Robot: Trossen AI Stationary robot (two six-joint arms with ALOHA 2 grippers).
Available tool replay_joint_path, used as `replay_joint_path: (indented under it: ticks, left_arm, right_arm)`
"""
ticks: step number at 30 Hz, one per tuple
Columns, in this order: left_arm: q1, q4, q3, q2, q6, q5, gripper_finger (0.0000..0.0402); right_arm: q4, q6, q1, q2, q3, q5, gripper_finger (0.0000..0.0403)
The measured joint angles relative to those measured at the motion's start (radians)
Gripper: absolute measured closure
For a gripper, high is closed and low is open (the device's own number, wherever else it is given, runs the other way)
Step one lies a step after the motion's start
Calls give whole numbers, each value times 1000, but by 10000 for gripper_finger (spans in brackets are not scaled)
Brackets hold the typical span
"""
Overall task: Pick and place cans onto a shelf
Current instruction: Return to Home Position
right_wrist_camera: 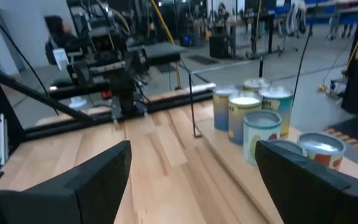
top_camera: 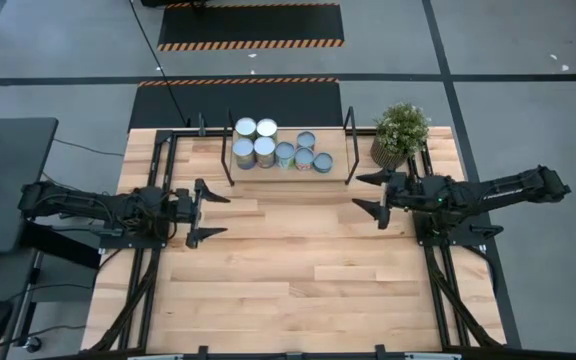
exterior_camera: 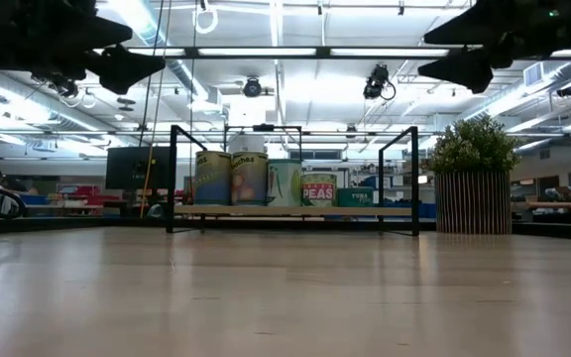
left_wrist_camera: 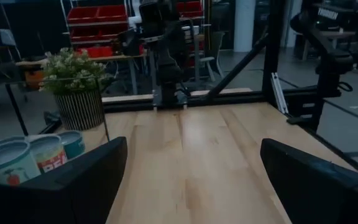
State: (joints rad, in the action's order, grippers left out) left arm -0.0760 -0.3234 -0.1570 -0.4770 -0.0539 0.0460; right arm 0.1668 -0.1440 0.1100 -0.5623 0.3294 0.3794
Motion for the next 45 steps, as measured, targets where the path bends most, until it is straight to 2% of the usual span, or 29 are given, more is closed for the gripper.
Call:
replay_joint_path:
  ticks: [13,25,37,45]
  left_arm:
    - [0,-7,0,0,43,18,27]
    - [0,4,0,0,43,20,27]
    - [0,28,0,0,51,20,27]
    - [0,28,0,0,51,20,27]
  right_arm:
    - [-3,23,-48,292,-138,2,53]
    - [-55,24,-55,476,-204,-14,53]
    - [-141,17,-55,559,-205,-10,53]
    - [-43,14,-55,559,-301,-2,53]
